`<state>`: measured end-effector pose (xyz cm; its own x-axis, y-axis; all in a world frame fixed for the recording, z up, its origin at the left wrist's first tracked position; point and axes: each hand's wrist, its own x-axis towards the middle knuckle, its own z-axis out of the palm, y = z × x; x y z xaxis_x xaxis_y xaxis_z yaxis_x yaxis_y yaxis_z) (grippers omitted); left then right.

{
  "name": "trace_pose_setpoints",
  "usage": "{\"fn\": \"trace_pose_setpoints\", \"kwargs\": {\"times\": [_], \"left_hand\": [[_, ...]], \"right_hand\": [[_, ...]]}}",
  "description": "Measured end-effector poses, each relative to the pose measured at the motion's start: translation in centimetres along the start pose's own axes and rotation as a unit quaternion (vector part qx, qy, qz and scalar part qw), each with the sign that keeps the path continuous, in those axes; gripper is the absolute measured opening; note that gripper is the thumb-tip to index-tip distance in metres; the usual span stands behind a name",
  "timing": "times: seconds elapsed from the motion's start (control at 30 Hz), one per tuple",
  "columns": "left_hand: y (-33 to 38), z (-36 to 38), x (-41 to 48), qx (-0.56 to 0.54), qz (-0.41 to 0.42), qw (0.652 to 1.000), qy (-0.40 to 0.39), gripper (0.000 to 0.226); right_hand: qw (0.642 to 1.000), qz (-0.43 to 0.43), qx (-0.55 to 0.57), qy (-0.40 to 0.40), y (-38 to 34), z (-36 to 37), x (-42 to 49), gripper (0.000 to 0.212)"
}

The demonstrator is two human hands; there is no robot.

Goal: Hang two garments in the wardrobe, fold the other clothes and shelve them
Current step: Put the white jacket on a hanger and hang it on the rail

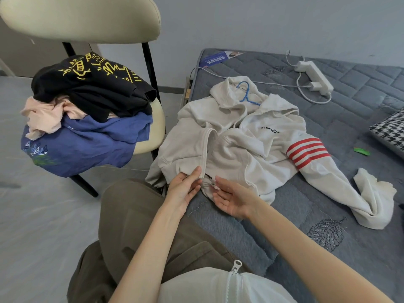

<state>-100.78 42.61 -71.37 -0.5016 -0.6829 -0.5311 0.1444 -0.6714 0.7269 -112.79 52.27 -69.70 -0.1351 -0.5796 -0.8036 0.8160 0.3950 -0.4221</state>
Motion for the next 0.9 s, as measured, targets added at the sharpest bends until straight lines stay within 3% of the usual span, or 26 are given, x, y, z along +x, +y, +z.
{"fn": "trace_pose_setpoints", "kwargs": {"times": [0.2,0.33,0.43,0.53,0.63,0.77,0.83,0.9], "left_hand": [[0.2,-0.1,0.0,-0.007,0.001,1.0,0.012,0.018],[0.4,-0.3,0.1,-0.015,0.004,1.0,0.014,0.018],[0.5,-0.4,0.1,-0.012,0.012,1.0,0.021,0.016],[0.5,-0.5,0.2,-0.004,0.025,0.999,0.033,0.016],[0.6,-0.7,0.2,0.0,0.032,0.999,0.041,0.016],[0.6,-0.8,0.1,-0.004,0.033,0.999,0.043,0.015],[0.6,-0.8,0.1,-0.002,0.033,0.998,0.045,0.015],[0.6,-0.9,0.2,0.002,0.033,0.998,0.048,0.015]], "right_hand": [[0.996,-0.042,-0.054,-0.055,0.1,-0.4,0.1,0.016],[0.979,-0.061,-0.164,-0.107,-0.2,-1.0,-0.7,0.026],[0.946,-0.095,-0.295,-0.096,-0.2,-1.2,-1.1,0.031],[0.849,-0.206,-0.486,-0.023,-0.3,-1.2,-1.5,0.036],[0.693,-0.317,-0.645,0.054,-0.1,-1.3,-1.2,0.031],[0.508,-0.382,-0.762,0.126,0.8,-1.3,-0.6,0.024],[0.446,-0.414,-0.782,0.132,0.9,-1.1,-0.3,0.023],[0.408,-0.423,-0.8,0.122,0.7,-0.7,-0.2,0.025]]}}
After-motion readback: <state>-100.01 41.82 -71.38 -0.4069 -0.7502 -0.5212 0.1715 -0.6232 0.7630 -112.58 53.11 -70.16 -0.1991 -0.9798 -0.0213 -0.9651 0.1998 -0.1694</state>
